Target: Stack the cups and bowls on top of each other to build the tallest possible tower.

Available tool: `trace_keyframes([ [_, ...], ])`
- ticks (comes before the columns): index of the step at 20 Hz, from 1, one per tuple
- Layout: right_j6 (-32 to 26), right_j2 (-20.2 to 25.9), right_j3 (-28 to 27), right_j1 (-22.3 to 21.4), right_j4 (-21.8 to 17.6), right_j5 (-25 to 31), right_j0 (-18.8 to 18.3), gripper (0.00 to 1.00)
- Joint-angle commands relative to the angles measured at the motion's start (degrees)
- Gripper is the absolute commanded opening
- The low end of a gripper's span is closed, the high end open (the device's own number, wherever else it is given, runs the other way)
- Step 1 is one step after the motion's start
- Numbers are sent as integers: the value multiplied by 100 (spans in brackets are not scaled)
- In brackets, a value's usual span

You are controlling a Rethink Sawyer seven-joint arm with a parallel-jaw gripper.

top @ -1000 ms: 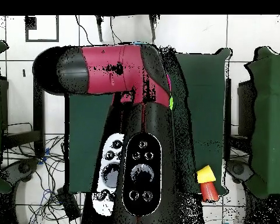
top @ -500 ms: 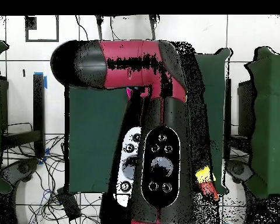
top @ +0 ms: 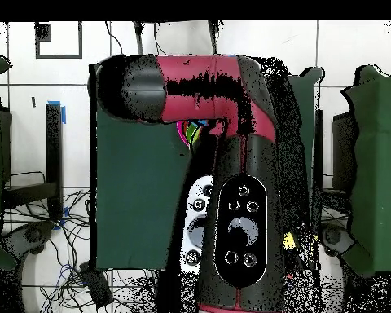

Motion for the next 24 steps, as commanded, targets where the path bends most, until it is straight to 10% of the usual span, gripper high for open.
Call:
trace_keyframes([
  [1, -1477, 700, -72, 295, -487, 206, -164, 0],
  [24, -1929, 1005, -220, 189, -832, 587, -490, 0],
])
